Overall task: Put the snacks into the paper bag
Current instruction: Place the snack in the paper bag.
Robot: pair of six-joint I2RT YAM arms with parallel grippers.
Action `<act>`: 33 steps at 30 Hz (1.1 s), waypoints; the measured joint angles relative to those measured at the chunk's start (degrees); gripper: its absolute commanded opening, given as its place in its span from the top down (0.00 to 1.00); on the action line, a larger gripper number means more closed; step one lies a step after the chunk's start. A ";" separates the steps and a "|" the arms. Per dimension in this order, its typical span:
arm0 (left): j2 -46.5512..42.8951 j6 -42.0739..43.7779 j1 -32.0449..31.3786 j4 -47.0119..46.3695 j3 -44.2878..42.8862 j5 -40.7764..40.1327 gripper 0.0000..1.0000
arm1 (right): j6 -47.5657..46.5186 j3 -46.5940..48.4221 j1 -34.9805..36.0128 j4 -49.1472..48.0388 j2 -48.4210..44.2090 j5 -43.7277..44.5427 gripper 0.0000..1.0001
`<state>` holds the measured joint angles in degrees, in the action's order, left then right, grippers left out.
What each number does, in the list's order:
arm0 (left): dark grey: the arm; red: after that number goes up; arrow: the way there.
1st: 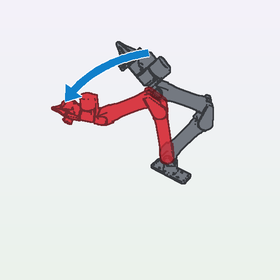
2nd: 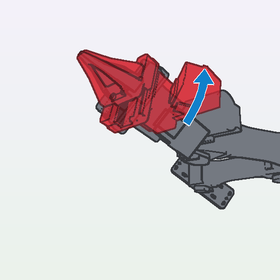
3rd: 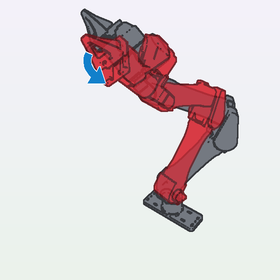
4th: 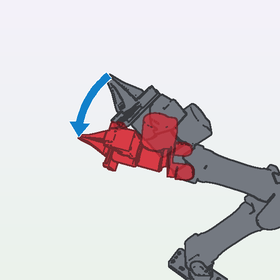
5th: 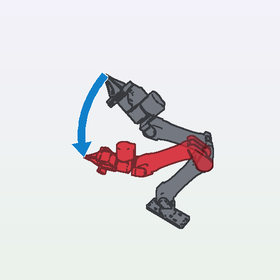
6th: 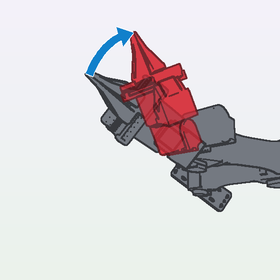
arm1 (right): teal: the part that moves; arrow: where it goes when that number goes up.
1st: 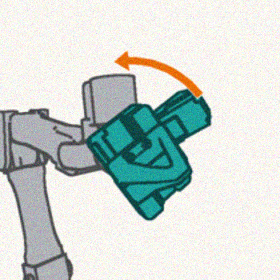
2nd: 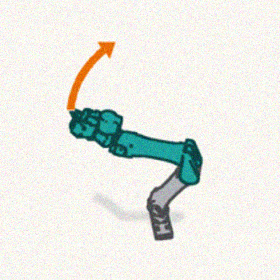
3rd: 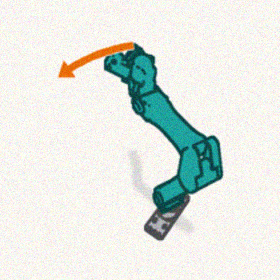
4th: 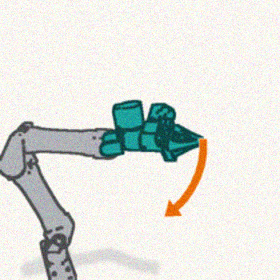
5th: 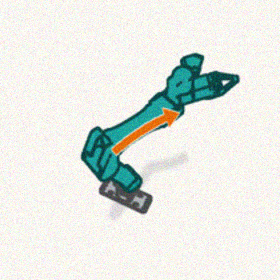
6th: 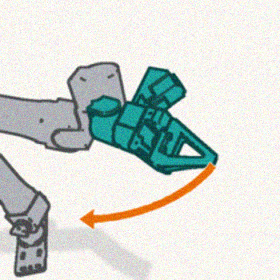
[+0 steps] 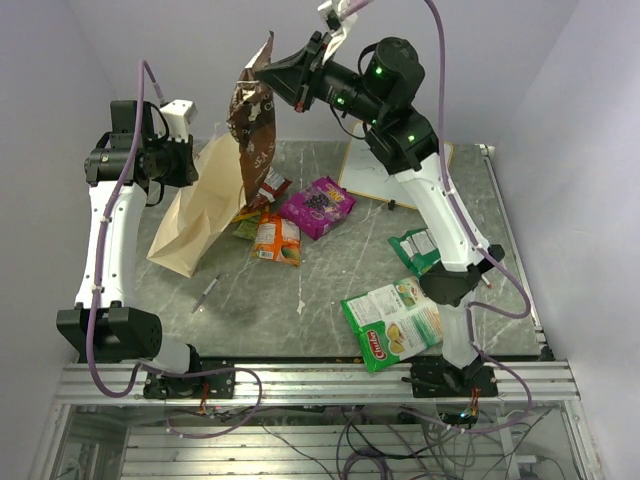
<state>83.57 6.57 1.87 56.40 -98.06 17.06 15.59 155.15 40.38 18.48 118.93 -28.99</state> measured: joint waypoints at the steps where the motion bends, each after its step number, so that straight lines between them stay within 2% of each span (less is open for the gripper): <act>1: 0.00 0.02 0.00 0.00 0.00 0.04 0.93 | -1.90 -0.15 0.83 0.28 -0.37 1.75 1.00; 8: 0.00 0.00 -0.11 -0.04 0.20 0.15 0.93 | -14.84 -5.57 5.27 4.50 -5.38 11.65 1.00; 14: -0.02 0.00 -0.11 -0.04 0.33 0.15 0.93 | -19.71 -9.18 4.96 6.80 -8.85 13.99 1.00; 33: -1.49 0.02 -0.13 -0.96 2.08 1.42 0.93 | -37.57 -12.79 5.77 9.81 -9.31 20.79 1.00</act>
<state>82.08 6.59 1.74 55.44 -95.98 18.48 -21.98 142.37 46.15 28.29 109.62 -8.21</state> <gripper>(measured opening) 0.077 0.006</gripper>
